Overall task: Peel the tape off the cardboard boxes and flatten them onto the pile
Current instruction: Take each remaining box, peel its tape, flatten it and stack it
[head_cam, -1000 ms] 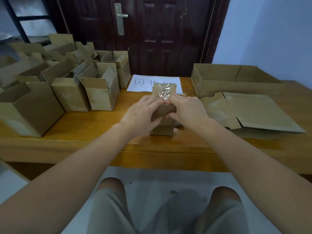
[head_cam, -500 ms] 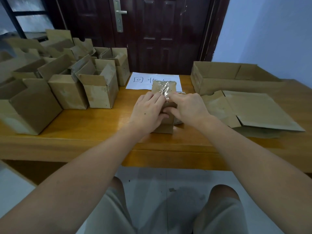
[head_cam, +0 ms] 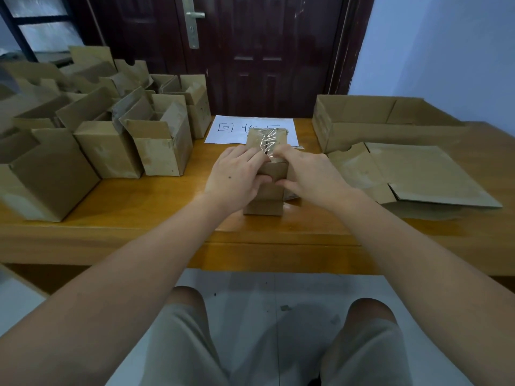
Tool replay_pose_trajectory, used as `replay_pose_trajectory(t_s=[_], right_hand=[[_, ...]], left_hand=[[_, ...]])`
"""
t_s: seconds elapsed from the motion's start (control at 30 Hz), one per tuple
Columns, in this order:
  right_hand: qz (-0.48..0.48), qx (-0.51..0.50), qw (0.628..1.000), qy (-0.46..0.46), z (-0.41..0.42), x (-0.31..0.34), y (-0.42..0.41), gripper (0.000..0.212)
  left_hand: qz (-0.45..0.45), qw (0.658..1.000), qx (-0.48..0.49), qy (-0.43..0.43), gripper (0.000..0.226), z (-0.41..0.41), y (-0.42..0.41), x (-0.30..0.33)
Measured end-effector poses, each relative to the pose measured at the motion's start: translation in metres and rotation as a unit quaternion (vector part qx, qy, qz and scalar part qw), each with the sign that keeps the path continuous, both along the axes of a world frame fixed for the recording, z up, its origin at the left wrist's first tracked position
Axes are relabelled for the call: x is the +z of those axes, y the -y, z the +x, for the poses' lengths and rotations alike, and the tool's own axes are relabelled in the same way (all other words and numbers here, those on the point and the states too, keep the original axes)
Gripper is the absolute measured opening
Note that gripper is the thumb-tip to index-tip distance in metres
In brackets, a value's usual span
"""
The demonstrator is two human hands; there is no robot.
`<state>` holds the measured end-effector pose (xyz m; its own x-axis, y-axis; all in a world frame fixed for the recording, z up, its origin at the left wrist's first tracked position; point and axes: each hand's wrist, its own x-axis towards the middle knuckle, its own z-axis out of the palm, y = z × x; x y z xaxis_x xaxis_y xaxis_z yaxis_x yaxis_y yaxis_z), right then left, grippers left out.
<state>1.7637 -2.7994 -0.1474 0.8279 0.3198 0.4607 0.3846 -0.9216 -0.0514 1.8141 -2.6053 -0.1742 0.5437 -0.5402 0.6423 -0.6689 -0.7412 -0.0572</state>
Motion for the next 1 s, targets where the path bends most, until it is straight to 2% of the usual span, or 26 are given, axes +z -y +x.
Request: replay_pose_trajectory(t_s=[0.07, 0.23, 0.47, 0.53, 0.63, 0.73, 0.9, 1.0], right_hand=[[-0.019, 0.011, 1.000, 0.010, -0.001, -0.001, 0.000, 0.046], [-0.019, 0.000, 1.000, 0.005, -0.003, -0.001, -0.003, 0.038], [0.010, -0.018, 1.000, 0.003, -0.003, -0.008, -0.002, 0.045], [-0.001, 0.012, 1.000, 0.011, -0.001, -0.014, -0.002, 0.049], [-0.030, 0.058, 0.996, 0.065, 0.005, -0.027, -0.001, 0.024], [-0.039, 0.065, 0.994, 0.073, 0.007, -0.033, -0.004, 0.007], [-0.021, 0.071, 0.992, 0.097, 0.007, -0.039, -0.005, 0.014], [-0.034, 0.060, 0.991, 0.114, 0.004, -0.041, -0.007, 0.017]], left_hand=[[-0.002, 1.000, -0.013, -0.025, 0.031, 0.000, -0.004, 0.003], [0.043, 0.997, 0.020, -0.056, 0.063, -0.006, -0.004, 0.002], [0.034, 0.999, 0.013, -0.036, 0.043, -0.005, -0.001, 0.004], [0.039, 0.999, 0.008, -0.026, 0.040, -0.004, -0.003, 0.004], [0.040, 0.999, 0.001, -0.018, 0.038, -0.003, -0.004, 0.002], [0.034, 0.999, 0.000, -0.021, 0.039, -0.001, -0.005, 0.002], [0.030, 0.999, -0.020, -0.032, 0.045, -0.003, -0.008, 0.001], [0.039, 0.998, -0.021, -0.040, 0.057, -0.004, -0.010, -0.001]])
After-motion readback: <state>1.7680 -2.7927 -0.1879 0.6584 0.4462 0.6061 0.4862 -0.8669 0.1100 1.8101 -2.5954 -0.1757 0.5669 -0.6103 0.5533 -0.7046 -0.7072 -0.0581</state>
